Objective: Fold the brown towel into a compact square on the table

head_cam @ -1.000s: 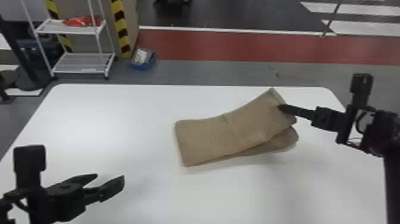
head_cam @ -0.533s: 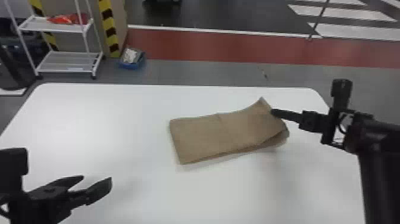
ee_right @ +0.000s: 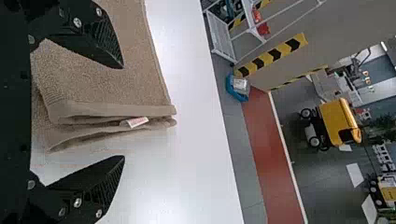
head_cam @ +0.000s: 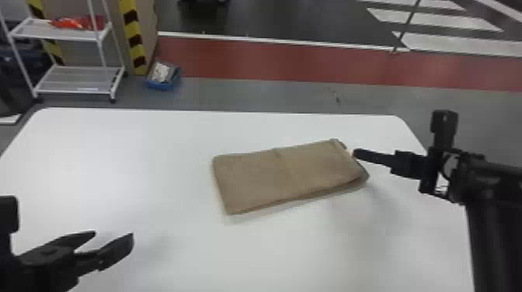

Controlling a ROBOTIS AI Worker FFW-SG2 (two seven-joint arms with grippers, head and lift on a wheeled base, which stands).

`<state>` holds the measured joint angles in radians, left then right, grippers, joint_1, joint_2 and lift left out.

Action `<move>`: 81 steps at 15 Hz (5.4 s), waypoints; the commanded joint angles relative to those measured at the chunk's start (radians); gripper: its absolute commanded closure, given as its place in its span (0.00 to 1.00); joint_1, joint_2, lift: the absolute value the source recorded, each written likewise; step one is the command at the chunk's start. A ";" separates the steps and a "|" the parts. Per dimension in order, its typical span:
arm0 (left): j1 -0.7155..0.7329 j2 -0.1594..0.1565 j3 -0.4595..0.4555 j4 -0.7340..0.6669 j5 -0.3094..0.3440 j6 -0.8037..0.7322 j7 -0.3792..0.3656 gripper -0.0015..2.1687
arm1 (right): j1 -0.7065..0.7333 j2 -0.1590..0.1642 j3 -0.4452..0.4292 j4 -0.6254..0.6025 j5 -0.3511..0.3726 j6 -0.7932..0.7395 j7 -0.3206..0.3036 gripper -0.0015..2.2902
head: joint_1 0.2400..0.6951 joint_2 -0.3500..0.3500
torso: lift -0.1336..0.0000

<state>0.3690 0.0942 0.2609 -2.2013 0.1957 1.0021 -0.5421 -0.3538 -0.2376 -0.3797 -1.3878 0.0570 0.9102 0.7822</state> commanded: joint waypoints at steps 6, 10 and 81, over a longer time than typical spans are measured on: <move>0.018 0.001 0.021 -0.003 0.005 -0.012 -0.009 0.04 | -0.056 0.012 0.078 0.127 0.107 -0.030 -0.027 0.03 | 1.00 0.27 | 0.08; 0.022 -0.001 0.029 -0.002 0.005 -0.024 -0.015 0.04 | -0.067 0.023 0.084 0.161 0.119 -0.058 -0.026 0.17 | 1.00 0.30 | 0.08; 0.034 0.001 0.049 0.028 -0.002 -0.052 -0.044 0.04 | 0.182 0.136 0.489 -0.399 0.055 0.350 0.091 0.76 | 1.00 0.82 | 0.08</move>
<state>0.4035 0.0951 0.3099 -2.1736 0.1935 0.9512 -0.5860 -0.1900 -0.0788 0.1119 -1.7593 0.1116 1.2303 0.8687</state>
